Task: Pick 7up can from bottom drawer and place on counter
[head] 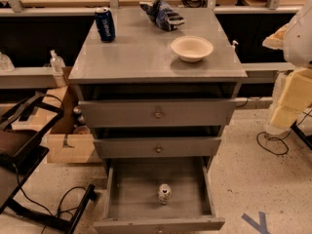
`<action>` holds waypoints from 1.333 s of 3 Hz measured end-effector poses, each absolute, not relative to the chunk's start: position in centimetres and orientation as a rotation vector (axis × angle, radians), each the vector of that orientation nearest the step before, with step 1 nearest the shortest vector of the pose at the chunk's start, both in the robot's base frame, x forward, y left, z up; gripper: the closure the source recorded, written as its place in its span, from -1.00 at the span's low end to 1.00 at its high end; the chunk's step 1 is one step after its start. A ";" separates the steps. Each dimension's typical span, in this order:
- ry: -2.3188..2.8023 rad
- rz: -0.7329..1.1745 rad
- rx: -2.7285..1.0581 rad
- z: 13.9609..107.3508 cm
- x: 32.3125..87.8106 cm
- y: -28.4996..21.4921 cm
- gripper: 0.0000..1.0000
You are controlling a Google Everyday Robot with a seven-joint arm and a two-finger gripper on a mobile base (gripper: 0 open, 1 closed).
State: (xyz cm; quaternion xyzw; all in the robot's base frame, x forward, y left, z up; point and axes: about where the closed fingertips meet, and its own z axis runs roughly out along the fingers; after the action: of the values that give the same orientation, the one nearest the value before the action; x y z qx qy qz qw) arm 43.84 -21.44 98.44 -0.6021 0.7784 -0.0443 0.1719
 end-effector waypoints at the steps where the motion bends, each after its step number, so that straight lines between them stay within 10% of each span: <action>1: 2.209 -0.127 -1.708 98.5 43.8 -21.4 -1.00; 4: 1.973 0.293 -1.554 86.6 42.4 -17.4 -1.00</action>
Offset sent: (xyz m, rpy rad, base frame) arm 0.0177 0.0127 -0.0368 0.2328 -0.0097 0.0147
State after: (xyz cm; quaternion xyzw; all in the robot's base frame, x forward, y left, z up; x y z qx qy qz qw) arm 42.39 -17.44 86.63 -0.5858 0.7440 0.1105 0.3018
